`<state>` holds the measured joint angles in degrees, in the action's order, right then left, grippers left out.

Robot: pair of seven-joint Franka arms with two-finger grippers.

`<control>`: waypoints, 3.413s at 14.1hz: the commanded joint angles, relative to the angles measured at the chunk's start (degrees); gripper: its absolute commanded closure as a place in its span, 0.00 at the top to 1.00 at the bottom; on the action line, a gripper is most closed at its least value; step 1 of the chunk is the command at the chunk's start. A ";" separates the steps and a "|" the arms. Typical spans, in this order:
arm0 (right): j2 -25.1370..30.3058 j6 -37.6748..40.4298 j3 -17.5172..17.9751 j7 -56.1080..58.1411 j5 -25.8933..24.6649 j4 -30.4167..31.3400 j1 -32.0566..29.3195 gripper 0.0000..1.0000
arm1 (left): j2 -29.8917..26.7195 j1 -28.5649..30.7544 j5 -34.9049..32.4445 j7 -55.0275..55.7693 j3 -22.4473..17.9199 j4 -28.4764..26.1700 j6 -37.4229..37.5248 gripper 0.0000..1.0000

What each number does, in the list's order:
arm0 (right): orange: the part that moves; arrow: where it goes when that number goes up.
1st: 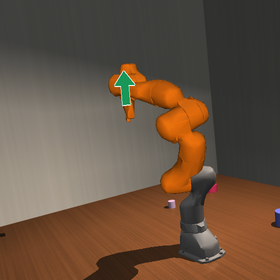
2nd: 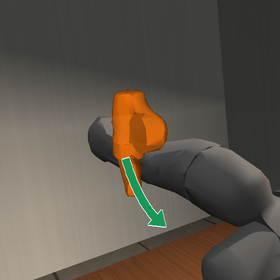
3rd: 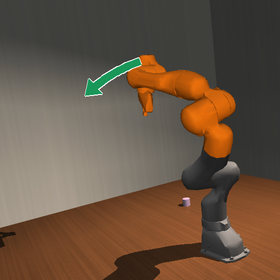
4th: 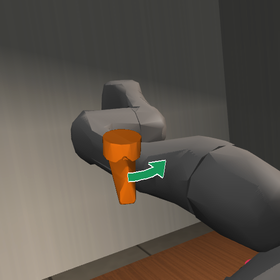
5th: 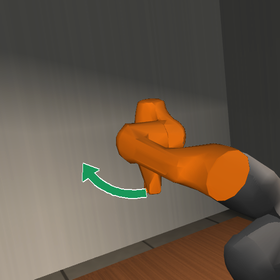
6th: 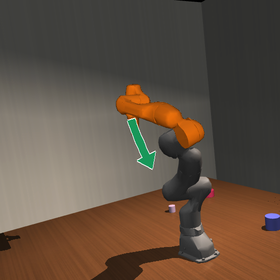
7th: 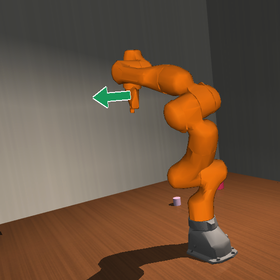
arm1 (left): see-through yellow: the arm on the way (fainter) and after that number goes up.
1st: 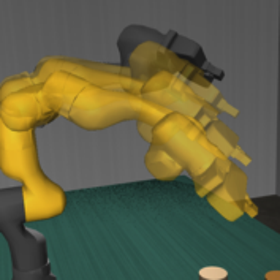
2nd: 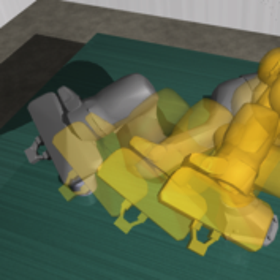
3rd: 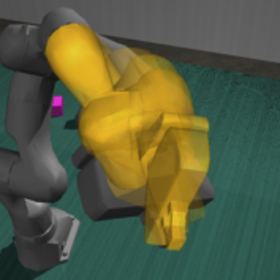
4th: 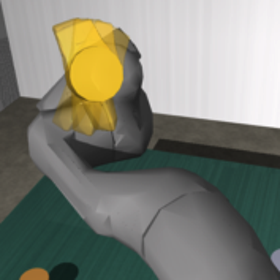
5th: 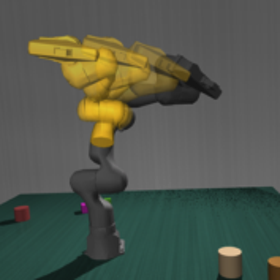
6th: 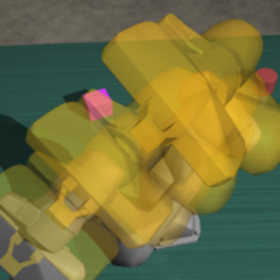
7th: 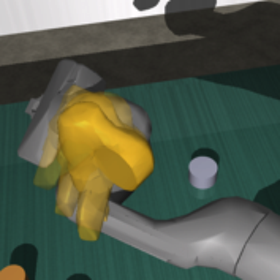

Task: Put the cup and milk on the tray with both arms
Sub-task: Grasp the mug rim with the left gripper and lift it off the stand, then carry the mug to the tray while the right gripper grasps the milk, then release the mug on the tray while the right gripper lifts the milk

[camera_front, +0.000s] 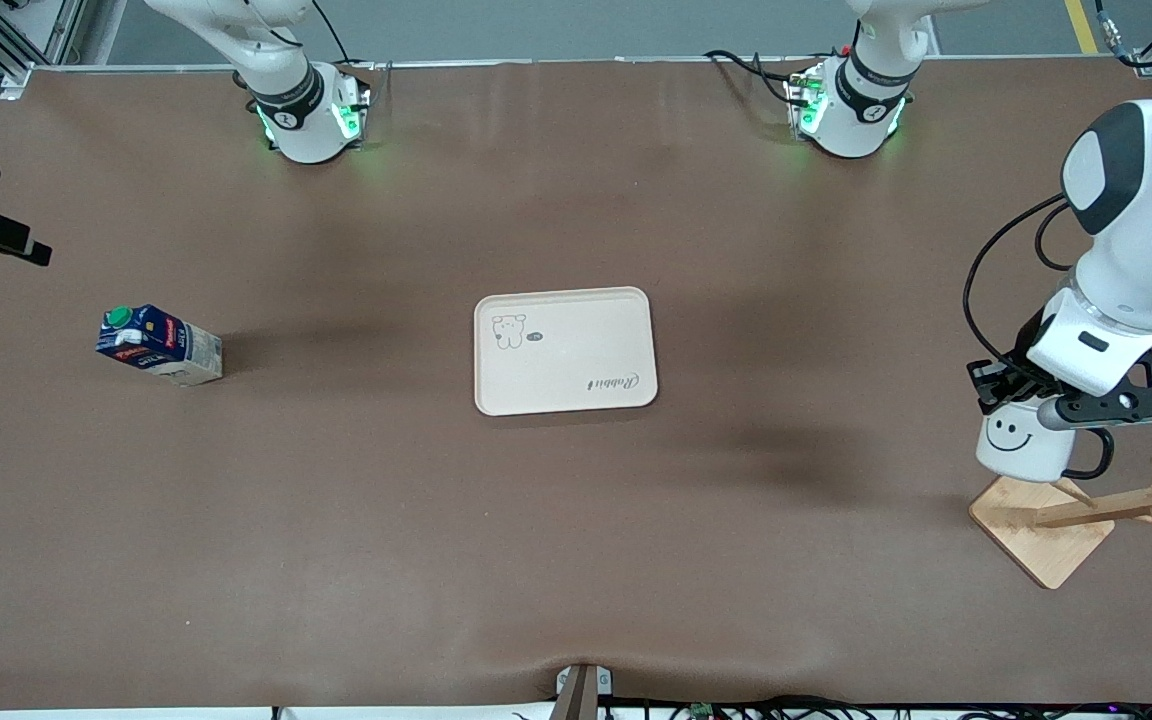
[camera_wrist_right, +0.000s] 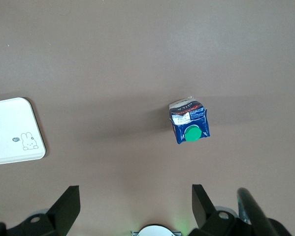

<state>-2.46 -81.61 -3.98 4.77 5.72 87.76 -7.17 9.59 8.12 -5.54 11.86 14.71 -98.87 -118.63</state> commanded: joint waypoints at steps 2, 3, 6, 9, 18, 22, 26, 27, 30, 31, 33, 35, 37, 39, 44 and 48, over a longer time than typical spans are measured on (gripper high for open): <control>-0.88 0.58 0.20 0.59 0.08 -1.54 -0.65 1.00 | -0.89 -0.03 -0.79 0.10 0.67 0.61 1.21 0.00; -1.06 -0.03 0.20 0.59 -0.01 -1.45 -0.57 1.00 | -0.89 -0.03 -0.79 0.18 0.76 0.61 1.21 0.00; -5.79 -4.23 0.20 0.68 0.25 -1.45 -0.30 1.00 | -0.45 -0.12 -0.79 0.80 1.37 0.43 1.21 0.00; -10.18 -5.23 0.20 0.68 0.25 -1.45 -0.39 1.00 | -0.10 -1.43 -0.70 1.15 2.25 0.25 1.21 0.00; -10.12 -3.55 -0.15 0.68 -3.26 5.74 -2.59 1.00 | 2.53 -17.24 0.27 22.65 2.86 0.61 10.87 0.00; -9.76 -8.73 -0.15 1.37 -3.26 11.55 -4.34 1.00 | 8.59 -25.06 4.92 32.85 2.95 2.18 10.87 0.00; -9.76 -14.96 -0.15 5.85 -3.26 16.11 -5.66 1.00 | 18.07 -30.69 12.45 41.57 2.96 7.27 10.61 0.00; -9.67 -16.63 -0.15 6.91 -3.26 17.43 -6.10 1.00 | 20.36 -31.75 15.27 43.06 2.95 8.50 10.44 0.00; -9.33 -19.36 -0.07 7.09 -3.09 20.77 -6.89 1.00 | 24.59 -33.69 18.37 45.97 3.04 9.04 8.43 0.00; -8.45 -21.03 -0.07 7.09 -3.09 22.78 -6.81 1.00 | 25.82 -33.78 19.76 45.98 2.96 9.04 6.67 0.00; -7.39 -22.71 0.02 7.09 -2.65 25.26 -6.72 1.00 | 28.28 -34.05 22.58 46.24 2.95 9.13 3.07 0.00; -7.39 -22.80 0.02 7.00 -2.38 25.62 -6.54 1.00 | 29.60 -35.10 23.03 46.33 2.95 9.31 0.34 0.00; -7.56 -23.85 0.02 7.09 -2.38 26.05 -6.81 1.00 | 30.75 -35.80 23.03 47.55 2.95 9.31 -1.69 0.00; -7.48 -24.82 0.02 7.09 -2.30 27.02 -6.72 1.00 | 32.15 -36.16 23.03 47.91 2.95 9.39 -2.05 0.02; -7.74 -25.26 0.11 7.18 -2.30 27.29 -6.81 0.49 | 30.93 -35.98 22.24 48.70 2.87 13.51 -0.74 1.00; -7.48 -21.77 0.46 7.01 -2.12 24.93 -6.02 0.12 | 25.05 -30.91 20.32 44.15 1.55 18.70 10.84 1.00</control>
<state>-11.54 -105.82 -4.41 11.15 3.24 113.30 -13.10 38.33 -26.08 16.41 58.58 16.81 -82.20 -113.90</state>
